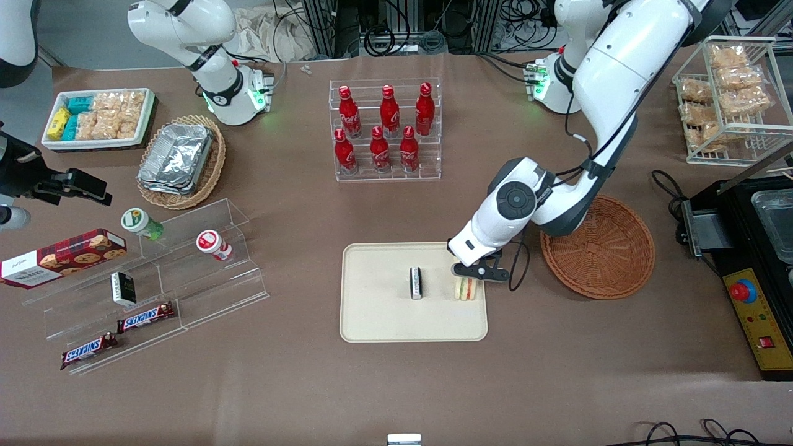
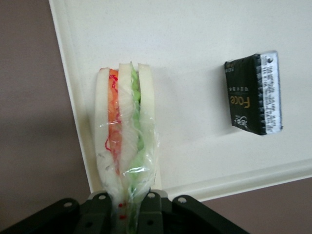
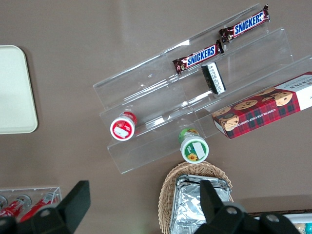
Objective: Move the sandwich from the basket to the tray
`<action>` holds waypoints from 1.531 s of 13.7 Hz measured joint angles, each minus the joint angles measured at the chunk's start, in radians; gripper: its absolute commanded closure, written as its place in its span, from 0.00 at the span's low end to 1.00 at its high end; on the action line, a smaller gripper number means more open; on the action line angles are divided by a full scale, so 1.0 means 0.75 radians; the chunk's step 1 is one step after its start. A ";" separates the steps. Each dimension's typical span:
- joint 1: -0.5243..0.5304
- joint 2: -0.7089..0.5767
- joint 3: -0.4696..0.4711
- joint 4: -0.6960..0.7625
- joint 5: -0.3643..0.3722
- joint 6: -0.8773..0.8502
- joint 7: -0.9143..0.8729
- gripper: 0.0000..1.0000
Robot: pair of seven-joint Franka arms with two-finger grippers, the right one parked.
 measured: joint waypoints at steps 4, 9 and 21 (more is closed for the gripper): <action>0.000 0.031 -0.001 0.032 0.009 0.008 -0.002 0.00; 0.001 0.023 -0.002 0.065 0.011 0.000 -0.044 0.00; 0.021 -0.675 0.313 0.364 -0.244 -1.225 0.357 0.00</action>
